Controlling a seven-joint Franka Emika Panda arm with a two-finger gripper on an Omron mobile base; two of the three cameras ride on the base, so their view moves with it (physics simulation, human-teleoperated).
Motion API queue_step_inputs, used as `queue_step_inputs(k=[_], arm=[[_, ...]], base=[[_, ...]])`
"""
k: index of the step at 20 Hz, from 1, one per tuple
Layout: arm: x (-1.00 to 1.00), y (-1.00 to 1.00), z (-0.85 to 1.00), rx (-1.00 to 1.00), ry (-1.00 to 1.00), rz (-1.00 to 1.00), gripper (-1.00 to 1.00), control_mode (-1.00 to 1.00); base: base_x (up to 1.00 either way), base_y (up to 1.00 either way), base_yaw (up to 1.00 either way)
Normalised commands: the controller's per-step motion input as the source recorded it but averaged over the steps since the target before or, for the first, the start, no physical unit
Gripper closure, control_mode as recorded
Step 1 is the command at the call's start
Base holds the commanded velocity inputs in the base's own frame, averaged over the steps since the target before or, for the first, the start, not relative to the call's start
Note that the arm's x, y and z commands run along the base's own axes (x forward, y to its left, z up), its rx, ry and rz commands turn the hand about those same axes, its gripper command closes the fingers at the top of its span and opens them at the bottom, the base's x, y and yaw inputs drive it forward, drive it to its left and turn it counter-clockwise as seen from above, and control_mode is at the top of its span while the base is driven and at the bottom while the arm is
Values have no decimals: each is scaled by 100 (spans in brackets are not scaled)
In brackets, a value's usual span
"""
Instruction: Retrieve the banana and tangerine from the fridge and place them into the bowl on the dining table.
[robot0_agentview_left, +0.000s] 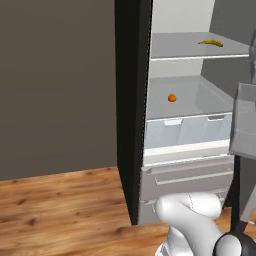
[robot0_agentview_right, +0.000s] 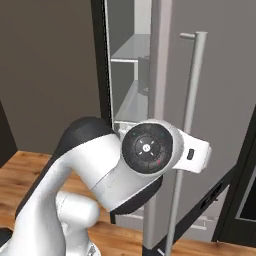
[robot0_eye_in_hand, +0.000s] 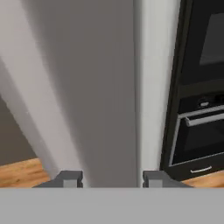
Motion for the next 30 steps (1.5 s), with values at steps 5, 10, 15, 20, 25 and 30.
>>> queue_step_inputs(k=[5,10,15,20,25,30], arm=[[-34,79,2,-31,9,-35,-100,-100],[0,100,8,-34,9,-34,-100,-100],[37,100,22,-27,23,-27,-100,-100],[96,63,19,-11,39,-14,-100,-100],[100,-2,16,0,48,-6,-100,-100],[100,-54,2,0,39,-3,-100,-100]], base=[[0,0,0],[0,0,0],[0,0,0],[0,0,0],[0,0,0],[0,0,0]])
